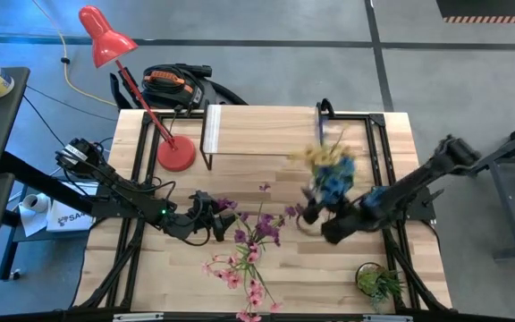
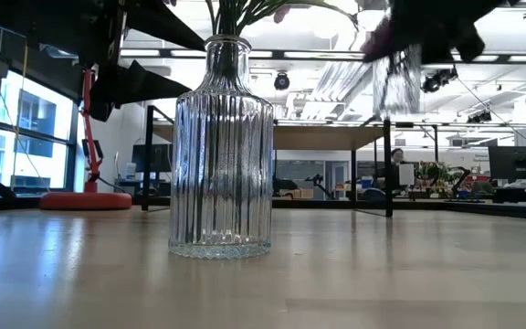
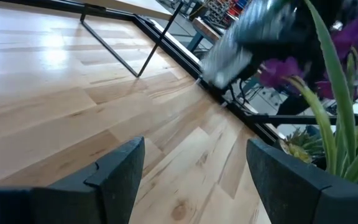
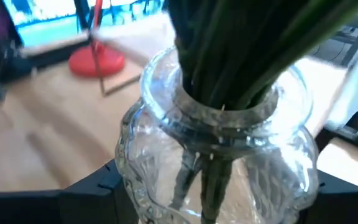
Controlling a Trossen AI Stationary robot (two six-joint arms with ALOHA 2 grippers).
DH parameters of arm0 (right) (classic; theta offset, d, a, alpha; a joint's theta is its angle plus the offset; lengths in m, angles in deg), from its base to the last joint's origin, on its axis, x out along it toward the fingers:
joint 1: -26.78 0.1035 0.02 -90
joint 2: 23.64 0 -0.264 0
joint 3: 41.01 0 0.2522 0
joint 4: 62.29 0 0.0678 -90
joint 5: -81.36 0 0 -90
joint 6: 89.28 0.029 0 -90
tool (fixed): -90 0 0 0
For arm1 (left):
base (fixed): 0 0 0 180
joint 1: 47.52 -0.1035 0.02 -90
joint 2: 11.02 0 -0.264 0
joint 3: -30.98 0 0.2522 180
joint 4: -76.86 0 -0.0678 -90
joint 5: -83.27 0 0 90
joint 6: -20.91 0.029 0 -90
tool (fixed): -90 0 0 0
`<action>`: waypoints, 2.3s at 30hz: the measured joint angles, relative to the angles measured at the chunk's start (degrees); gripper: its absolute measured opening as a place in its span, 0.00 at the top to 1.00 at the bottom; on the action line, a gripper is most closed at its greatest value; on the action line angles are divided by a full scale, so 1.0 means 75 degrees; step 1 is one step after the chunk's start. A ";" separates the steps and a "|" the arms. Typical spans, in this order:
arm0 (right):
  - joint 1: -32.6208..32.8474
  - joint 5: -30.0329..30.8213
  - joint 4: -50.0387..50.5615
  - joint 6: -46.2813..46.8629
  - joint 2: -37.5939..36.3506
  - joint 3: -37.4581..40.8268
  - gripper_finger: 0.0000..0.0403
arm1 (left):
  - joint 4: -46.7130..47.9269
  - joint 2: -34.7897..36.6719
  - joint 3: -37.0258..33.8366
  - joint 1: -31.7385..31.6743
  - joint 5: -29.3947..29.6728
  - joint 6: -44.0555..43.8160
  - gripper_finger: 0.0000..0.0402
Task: Pick and place flowers into a vace then onto a shelf
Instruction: Put the top vase on the shelf
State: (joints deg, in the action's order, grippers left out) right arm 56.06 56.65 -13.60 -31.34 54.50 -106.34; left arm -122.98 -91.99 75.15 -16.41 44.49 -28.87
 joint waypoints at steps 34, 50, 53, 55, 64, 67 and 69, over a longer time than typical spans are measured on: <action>-0.6015 -0.4510 -0.5046 -0.6671 0.0005 -0.0012 0.39 | 0.0098 0.0000 0.0000 0.0000 0.0000 0.0002 0.21; -0.6208 -0.4548 -0.5076 -0.7015 0.0191 -0.0012 0.33 | 0.0099 0.0000 0.0003 0.0003 -0.0003 0.0000 0.21; -0.6210 -0.4548 -0.4981 -0.7011 0.0191 -0.0012 0.33 | 0.0099 0.0000 0.0002 0.0003 -0.0002 0.0001 0.21; -0.6210 -0.4548 -0.4981 -0.7007 0.0191 -0.0012 0.33 | 0.0096 0.0000 0.0003 0.0002 0.0000 0.0002 0.21; -0.6206 -0.4362 -0.4850 -0.7054 0.0191 -0.0015 0.32 | 0.0099 0.0000 0.0003 0.0003 0.0000 0.0000 0.21; -0.6204 -0.4087 -0.4623 -0.7057 0.0180 -0.0028 0.32 | 0.0099 0.0000 0.0001 0.0002 -0.0002 0.0002 0.21; -0.6204 -0.4083 -0.4488 -0.7050 0.0169 -0.0032 0.32 | 0.0099 0.0000 0.0002 0.0001 -0.0002 0.0001 0.21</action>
State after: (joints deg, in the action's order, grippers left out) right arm 9.52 26.03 -47.26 -84.22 55.76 -106.58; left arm -122.24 -91.99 75.17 -16.40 44.48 -28.86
